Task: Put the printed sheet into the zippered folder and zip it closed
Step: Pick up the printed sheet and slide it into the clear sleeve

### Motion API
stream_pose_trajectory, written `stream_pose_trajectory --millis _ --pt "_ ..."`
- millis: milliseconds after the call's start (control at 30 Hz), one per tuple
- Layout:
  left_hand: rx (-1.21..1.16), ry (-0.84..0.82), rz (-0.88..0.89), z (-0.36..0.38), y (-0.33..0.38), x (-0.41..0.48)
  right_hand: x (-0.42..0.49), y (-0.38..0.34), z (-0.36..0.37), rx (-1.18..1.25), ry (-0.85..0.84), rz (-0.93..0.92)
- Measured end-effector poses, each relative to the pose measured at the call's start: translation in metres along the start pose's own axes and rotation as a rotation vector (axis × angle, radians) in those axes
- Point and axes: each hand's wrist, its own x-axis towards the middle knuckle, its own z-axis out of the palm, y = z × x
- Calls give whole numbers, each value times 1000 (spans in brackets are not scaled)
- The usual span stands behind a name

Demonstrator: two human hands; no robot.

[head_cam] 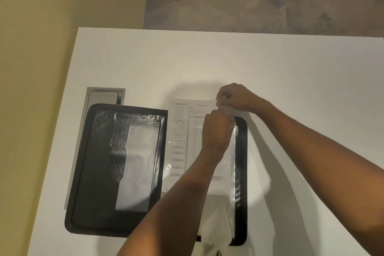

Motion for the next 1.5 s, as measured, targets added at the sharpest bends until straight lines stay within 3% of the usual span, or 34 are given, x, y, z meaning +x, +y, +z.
stream_pose_trajectory --millis 300,500,667,833,933,1067,1200,1500 --pt "-38 68 45 8 -4 -6 -8 -12 14 -99 -221 136" --pt "131 33 85 10 -5 -17 -11 -36 24 -211 -445 289" --pt "190 -30 59 11 -4 -25 -8 -56 25 -328 -533 370" --pt "195 15 73 14 -5 -25 -7 -65 17 -481 -618 366" --pt "110 4 144 7 -8 -25 -15 -57 11 -537 -510 324" --pt "47 -21 250 -17 -21 -48 -33 -41 9 -441 -369 253" --pt "81 -41 230 -43 -52 -87 -54 -23 23 -326 -159 200" --pt "141 -223 290 -73 -105 -158 -118 -35 82 -662 476 190"
